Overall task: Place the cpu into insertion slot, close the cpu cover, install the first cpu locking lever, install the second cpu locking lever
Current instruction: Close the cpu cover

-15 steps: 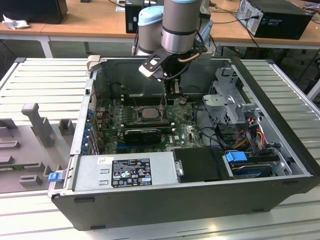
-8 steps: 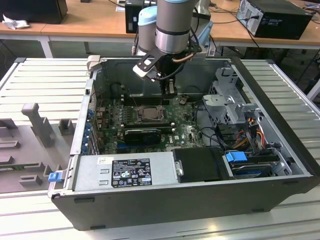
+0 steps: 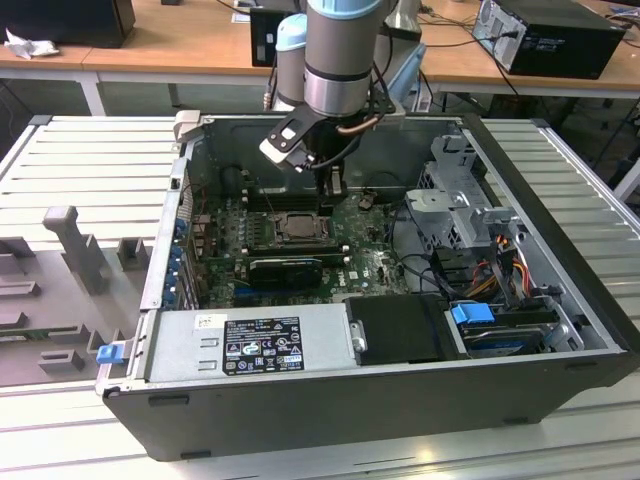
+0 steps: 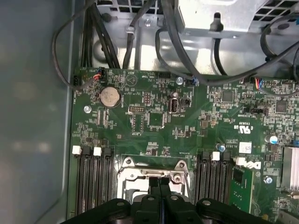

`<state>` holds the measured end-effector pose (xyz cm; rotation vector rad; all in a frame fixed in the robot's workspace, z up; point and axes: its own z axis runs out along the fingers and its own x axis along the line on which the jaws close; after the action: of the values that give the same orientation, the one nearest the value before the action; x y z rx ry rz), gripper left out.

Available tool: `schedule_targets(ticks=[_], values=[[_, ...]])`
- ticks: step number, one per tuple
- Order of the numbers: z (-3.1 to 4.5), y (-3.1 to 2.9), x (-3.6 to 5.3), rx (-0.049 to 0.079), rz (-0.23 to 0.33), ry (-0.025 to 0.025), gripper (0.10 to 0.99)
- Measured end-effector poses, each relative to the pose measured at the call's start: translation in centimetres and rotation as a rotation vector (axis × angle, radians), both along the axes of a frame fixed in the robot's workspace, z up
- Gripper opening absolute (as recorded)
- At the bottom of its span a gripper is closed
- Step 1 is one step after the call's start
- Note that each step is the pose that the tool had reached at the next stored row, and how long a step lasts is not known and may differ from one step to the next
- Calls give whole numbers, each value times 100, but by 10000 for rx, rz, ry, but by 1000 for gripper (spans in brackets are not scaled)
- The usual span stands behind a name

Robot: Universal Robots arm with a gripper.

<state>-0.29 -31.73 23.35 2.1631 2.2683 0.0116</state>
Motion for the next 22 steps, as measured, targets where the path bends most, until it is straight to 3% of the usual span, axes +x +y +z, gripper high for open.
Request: schedule_targets(ticks=[12,15,22], values=[[-10,11,-200,2,0,-1,106],[-12,12,-292,3,0,-1,106],[-12,12,-345,2,0,-1,106]])
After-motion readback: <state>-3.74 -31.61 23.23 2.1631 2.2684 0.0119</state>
